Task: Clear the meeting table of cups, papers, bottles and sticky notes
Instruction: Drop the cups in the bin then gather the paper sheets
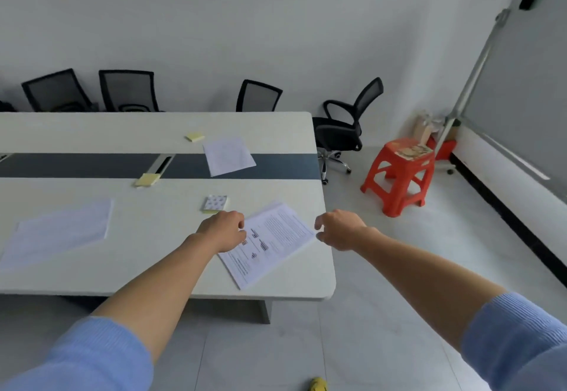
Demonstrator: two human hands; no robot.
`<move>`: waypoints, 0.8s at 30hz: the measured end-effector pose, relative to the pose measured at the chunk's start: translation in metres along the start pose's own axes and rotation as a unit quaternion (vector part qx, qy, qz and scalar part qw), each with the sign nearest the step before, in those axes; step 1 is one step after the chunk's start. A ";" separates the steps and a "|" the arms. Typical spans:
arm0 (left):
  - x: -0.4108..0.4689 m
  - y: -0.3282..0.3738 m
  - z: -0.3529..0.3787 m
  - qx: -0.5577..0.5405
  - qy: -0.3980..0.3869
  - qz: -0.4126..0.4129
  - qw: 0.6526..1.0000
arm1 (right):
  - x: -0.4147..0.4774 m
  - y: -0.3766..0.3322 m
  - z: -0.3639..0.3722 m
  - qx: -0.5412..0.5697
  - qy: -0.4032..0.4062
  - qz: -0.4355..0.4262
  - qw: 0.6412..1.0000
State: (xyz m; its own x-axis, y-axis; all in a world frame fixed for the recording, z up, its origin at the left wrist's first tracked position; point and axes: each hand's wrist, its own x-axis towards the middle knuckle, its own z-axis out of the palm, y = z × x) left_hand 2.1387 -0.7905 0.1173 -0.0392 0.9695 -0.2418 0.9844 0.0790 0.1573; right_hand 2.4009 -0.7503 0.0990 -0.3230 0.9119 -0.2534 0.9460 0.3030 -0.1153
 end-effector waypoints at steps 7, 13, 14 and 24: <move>0.102 -0.041 0.021 -0.048 -0.057 -0.081 0.994 | 0.131 0.016 0.025 0.060 -0.055 0.036 0.996; 0.144 -0.065 0.088 -0.038 -0.158 -0.054 0.985 | 0.199 0.022 0.064 0.147 -0.108 0.133 0.974; 0.150 -0.069 0.100 -0.038 -0.178 -0.050 0.982 | 0.206 0.022 0.072 0.164 -0.118 0.148 0.968; 0.220 -0.114 0.151 0.019 -0.287 0.020 0.957 | 0.245 0.005 0.133 0.224 -0.154 0.304 0.913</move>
State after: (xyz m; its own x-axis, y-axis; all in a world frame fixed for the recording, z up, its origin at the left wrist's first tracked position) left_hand 2.0436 -0.6215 -0.0981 0.0888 0.6832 -0.7249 0.9891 0.0252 0.1449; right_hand 2.3227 -0.5619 -0.0916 0.2002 0.7322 -0.6510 0.8688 -0.4398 -0.2276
